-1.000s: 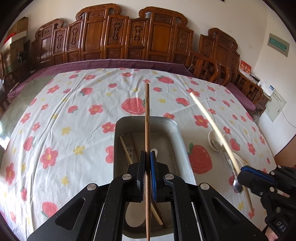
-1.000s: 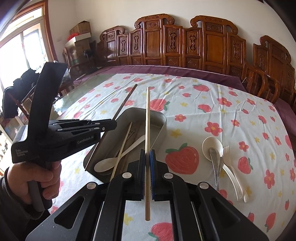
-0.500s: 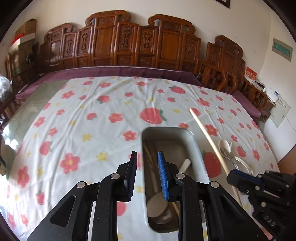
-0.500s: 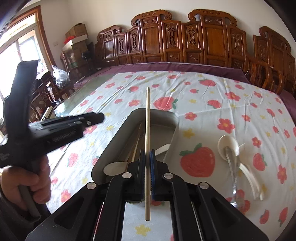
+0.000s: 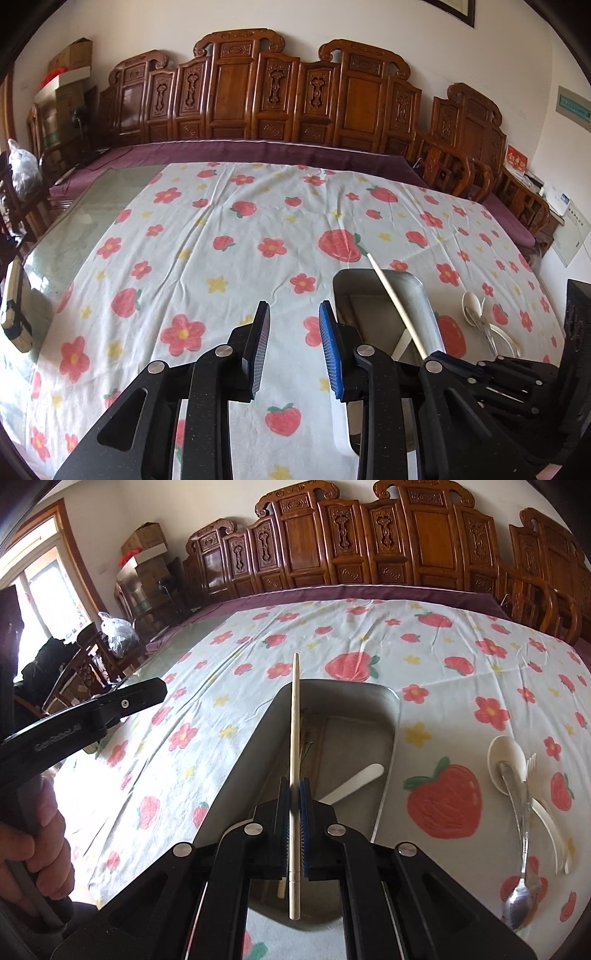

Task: Organize utensils
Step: 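Lower the held chopstick into the tin tray and open the right tool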

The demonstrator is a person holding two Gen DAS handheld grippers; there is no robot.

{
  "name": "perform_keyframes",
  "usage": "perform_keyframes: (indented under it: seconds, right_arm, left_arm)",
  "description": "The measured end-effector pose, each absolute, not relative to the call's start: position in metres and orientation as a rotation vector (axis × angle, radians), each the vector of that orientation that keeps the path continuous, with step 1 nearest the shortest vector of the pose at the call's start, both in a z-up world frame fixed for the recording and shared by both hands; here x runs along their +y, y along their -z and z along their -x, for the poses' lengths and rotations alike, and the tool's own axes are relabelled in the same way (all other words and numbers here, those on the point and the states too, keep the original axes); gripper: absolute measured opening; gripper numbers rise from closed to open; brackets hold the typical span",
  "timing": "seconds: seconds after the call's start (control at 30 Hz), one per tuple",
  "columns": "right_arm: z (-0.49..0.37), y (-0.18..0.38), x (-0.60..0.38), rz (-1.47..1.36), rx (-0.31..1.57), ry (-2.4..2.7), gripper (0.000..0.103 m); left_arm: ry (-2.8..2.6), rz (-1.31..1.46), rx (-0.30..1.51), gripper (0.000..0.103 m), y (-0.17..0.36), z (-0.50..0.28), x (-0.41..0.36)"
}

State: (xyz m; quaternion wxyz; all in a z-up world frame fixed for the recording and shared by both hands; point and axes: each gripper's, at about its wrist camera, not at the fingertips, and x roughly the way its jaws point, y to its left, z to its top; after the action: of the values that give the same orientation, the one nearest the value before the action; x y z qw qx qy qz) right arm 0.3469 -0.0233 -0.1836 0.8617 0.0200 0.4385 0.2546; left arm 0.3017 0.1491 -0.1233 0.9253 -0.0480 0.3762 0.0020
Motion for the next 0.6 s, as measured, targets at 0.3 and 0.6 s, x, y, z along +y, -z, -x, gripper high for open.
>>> perform_keyframes:
  seconds: [0.3, 0.6]
  right_arm:
    - [-0.3489, 0.1848, -0.0165, -0.026, 0.912, -0.525, 0.006]
    - [-0.3494, 0.1816, -0.0228, -0.001, 0.892, -0.526, 0.007]
  left_arm:
    - [-0.002, 0.096, 0.773, 0.026, 0.1249, -0.3018, 0.1488]
    - [0.006, 0.078, 0.777, 0.027, 0.1281, -0.3015, 0.1424]
